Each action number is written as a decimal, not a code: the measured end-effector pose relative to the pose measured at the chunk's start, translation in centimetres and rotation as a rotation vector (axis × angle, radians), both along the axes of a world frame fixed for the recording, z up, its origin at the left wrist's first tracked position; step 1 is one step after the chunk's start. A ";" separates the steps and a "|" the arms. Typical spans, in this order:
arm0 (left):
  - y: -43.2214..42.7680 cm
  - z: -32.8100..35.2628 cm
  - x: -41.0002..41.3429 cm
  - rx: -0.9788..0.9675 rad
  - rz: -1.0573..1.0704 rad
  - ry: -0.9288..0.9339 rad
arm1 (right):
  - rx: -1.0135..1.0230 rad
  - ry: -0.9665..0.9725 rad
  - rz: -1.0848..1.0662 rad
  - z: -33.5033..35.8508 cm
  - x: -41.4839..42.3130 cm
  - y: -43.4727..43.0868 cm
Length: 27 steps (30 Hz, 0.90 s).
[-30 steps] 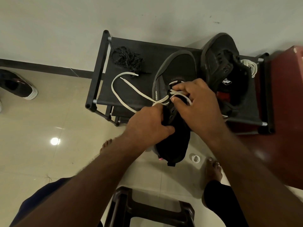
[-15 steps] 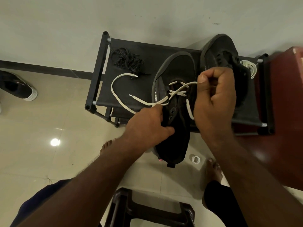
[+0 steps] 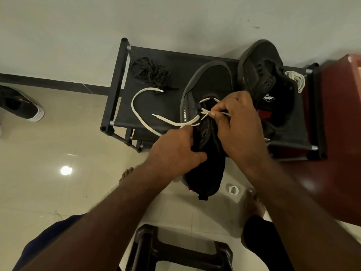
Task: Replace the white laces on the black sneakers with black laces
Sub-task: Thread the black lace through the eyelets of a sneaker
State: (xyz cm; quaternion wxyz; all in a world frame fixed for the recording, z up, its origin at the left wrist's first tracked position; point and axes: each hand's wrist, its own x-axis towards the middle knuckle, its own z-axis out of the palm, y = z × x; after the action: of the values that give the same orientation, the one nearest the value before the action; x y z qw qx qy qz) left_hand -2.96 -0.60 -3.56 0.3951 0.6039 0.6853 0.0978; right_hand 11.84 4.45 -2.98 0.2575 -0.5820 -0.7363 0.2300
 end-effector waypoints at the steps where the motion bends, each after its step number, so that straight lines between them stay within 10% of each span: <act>1: 0.0 0.0 0.0 0.006 0.009 -0.012 | 0.008 0.036 -0.011 0.0 0.0 0.0; 12: 0.1 0.0 -0.2 0.017 0.004 -0.031 | 0.109 0.505 -0.191 1.0 -0.1 0.1; 19: 0.1 -0.2 0.0 0.045 0.000 0.002 | -0.048 0.051 0.039 -0.1 0.0 -0.2; 27: 0.2 -0.3 0.0 0.050 -0.004 0.015 | -0.017 0.018 -0.037 0.0 -0.3 -0.3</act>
State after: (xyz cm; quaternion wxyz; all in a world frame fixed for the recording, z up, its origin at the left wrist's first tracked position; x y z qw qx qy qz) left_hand -2.91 -0.41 -3.87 0.3751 0.6157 0.6843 0.1095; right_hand 11.53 4.14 -3.02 0.2634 -0.5955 -0.7211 0.2366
